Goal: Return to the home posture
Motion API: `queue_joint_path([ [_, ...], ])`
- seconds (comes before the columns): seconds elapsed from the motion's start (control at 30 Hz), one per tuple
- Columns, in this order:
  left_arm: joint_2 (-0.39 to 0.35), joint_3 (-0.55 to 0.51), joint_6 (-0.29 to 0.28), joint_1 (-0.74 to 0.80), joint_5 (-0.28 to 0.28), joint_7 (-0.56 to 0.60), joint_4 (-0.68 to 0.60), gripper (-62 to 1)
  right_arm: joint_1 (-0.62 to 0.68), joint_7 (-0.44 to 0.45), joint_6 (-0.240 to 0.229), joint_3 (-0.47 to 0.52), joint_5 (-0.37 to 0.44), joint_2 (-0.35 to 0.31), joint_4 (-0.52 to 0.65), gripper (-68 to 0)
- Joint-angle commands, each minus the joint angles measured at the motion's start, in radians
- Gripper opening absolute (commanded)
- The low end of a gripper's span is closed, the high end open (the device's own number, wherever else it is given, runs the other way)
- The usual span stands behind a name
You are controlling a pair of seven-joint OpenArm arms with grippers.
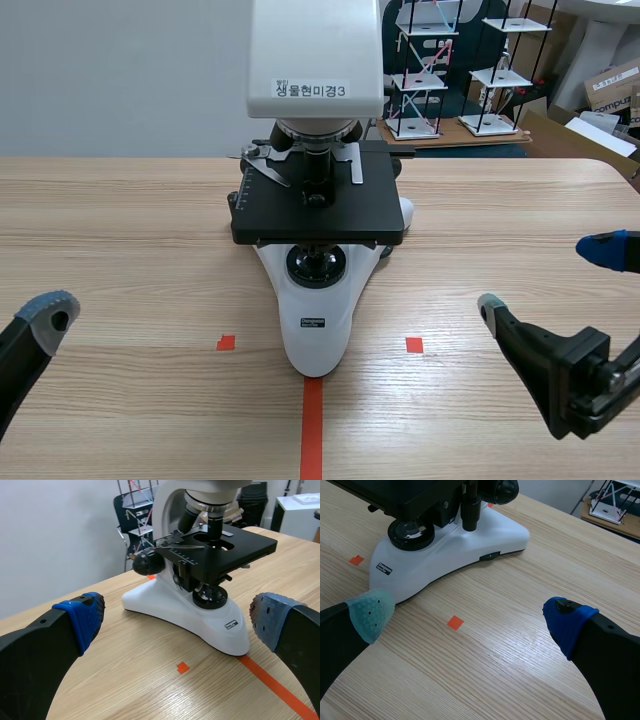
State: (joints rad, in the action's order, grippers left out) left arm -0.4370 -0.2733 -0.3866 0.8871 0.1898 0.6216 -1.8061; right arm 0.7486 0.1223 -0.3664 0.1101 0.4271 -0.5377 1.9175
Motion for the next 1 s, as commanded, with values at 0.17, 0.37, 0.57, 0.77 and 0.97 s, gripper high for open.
queue_joint_path([
  [0.17,-0.096,0.004,-0.002,0.015,0.084,0.01,-0.003,1.4,0.002,0.015,0.0,0.014,0.004,0.0,0.011,-0.6],
  [0.37,-0.096,0.004,-0.027,0.016,0.083,0.008,-0.003,1.4,0.002,0.015,0.0,0.014,0.004,0.0,0.011,-0.6],
  [0.57,-0.096,0.004,-0.028,0.015,0.083,0.01,-0.003,1.4,0.002,0.015,0.0,0.014,0.004,0.0,0.011,-0.6],
  [0.77,-0.096,0.004,-0.029,0.015,0.082,0.01,-0.003,1.4,0.002,0.015,0.0,0.014,0.004,0.0,0.011,-0.6],
  [0.97,-0.096,0.004,-0.036,0.016,0.071,0.01,-0.003,1.4,0.002,0.015,0.0,0.014,0.004,0.0,0.011,-0.6],
])
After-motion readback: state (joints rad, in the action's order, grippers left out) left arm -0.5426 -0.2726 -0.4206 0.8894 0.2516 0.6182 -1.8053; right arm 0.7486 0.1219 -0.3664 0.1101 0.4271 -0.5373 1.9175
